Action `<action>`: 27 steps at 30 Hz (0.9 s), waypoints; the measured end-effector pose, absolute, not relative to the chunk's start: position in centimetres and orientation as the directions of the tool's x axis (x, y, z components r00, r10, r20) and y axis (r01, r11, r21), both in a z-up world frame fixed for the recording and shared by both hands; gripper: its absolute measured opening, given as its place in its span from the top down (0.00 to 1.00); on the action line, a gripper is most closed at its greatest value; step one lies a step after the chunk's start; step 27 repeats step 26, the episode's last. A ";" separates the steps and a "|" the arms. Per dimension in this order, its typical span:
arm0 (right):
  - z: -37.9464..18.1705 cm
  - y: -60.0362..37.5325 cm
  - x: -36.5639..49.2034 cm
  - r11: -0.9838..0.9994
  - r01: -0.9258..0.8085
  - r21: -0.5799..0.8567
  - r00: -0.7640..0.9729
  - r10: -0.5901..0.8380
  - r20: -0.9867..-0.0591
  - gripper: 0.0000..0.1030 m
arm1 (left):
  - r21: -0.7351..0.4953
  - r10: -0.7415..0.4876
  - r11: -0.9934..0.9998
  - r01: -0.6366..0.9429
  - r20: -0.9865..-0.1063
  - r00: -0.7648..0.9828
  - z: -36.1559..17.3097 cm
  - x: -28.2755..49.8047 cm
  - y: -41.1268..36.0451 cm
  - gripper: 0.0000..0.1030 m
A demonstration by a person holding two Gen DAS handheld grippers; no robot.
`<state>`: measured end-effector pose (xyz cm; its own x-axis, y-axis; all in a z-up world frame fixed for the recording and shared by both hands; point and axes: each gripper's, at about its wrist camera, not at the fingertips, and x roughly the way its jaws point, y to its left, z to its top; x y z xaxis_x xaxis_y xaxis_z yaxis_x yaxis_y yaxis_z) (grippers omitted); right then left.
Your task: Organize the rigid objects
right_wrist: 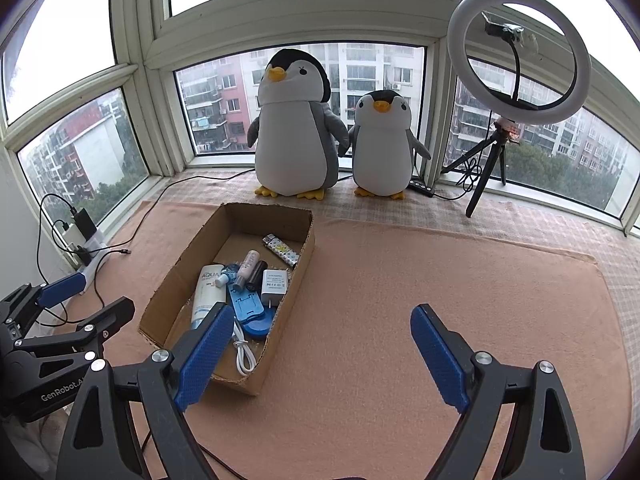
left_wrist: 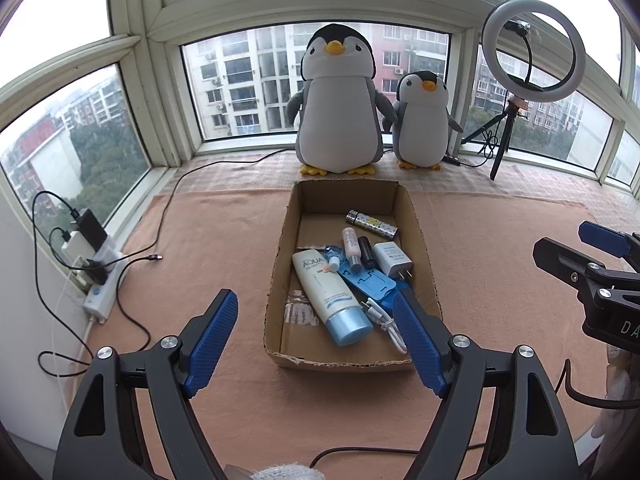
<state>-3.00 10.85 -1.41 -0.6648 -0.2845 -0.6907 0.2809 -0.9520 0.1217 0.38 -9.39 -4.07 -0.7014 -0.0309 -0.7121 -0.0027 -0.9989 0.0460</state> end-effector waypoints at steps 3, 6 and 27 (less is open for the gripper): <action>-1.4 10.8 -3.0 -0.952 0.281 0.124 -0.664 -0.285 -0.691 0.15 | 0.046 -0.031 -0.999 -0.003 -0.712 -0.701 -4.1 0.4 -9.4 0.22; -1.5 10.8 -3.1 -0.952 0.279 0.123 -0.663 -0.284 -0.693 0.15 | 0.047 -0.032 -0.999 -0.002 -0.712 -0.701 -4.1 0.4 -9.5 0.22; -2.0 11.0 -3.2 -0.953 0.276 0.123 -0.658 -0.281 -0.698 0.15 | 0.053 -0.032 -0.999 -0.008 -0.716 -0.697 -4.3 0.4 -9.3 0.22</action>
